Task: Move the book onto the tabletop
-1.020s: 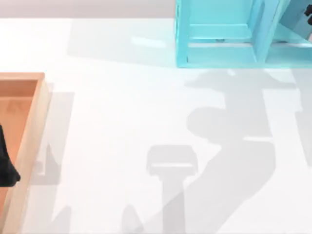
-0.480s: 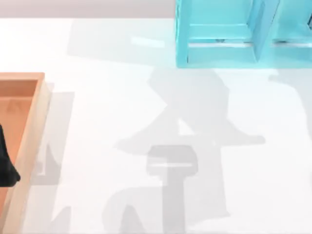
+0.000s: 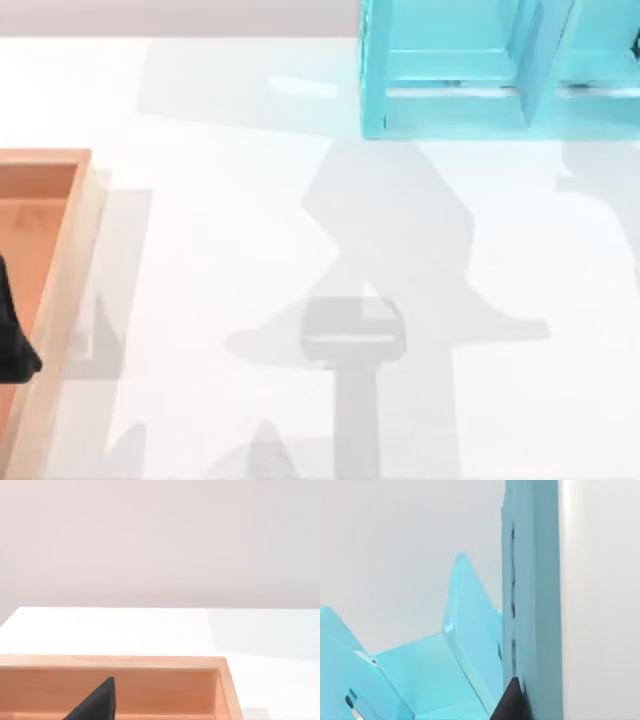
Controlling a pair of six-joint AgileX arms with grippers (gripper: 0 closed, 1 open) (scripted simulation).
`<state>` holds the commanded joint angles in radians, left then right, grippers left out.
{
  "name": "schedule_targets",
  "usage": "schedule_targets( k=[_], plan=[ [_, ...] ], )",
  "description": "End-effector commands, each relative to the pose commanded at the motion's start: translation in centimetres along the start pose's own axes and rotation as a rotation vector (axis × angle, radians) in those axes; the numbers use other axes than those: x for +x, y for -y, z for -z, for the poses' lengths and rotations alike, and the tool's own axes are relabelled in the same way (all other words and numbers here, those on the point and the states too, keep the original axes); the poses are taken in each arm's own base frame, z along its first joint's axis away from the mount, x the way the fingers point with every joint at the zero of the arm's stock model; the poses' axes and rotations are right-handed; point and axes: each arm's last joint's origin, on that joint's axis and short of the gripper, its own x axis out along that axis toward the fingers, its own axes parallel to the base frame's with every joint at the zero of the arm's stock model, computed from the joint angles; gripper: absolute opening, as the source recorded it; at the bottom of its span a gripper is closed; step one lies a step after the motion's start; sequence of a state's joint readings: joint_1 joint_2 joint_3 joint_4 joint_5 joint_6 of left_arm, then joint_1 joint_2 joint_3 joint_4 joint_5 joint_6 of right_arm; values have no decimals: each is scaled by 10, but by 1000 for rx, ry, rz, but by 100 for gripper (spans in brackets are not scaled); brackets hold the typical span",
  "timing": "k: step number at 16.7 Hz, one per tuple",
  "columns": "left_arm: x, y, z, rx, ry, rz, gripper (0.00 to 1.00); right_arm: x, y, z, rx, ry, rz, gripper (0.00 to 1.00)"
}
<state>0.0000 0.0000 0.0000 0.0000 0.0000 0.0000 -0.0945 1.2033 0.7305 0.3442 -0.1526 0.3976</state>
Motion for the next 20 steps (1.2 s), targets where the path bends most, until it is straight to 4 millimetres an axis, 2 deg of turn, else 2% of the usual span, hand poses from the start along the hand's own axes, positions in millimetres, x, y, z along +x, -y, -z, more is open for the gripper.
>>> schedule_targets(
  k=[3, 5, 7, 9, 12, 15, 17, 20],
  plan=[
    [0, 0, 0, 0, 0, 0, 100, 3, -2, 2, -8, -5, -3, 0],
    [0, 0, 0, 0, 0, 0, 100, 12, -14, 4, -51, -2, -16, 0],
    [0, 0, 0, 0, 0, 0, 100, 25, -36, 14, -127, -13, -43, 0],
    [0, 0, 0, 0, 0, 0, 100, 38, -69, 30, -235, -32, -89, 0],
    [0, 0, 0, 0, 0, 0, 100, 47, -134, 67, -456, -50, -185, 0],
    [0, 0, 0, 0, 0, 0, 100, 41, -195, 118, -719, -65, -259, 0],
    [0, 0, 0, 0, 0, 0, 100, 31, -225, 154, -914, -77, -278, 0],
    [0, 0, 0, 0, 0, 0, 100, 11, -257, 205, -1246, -72, -286, 0]
  ],
)
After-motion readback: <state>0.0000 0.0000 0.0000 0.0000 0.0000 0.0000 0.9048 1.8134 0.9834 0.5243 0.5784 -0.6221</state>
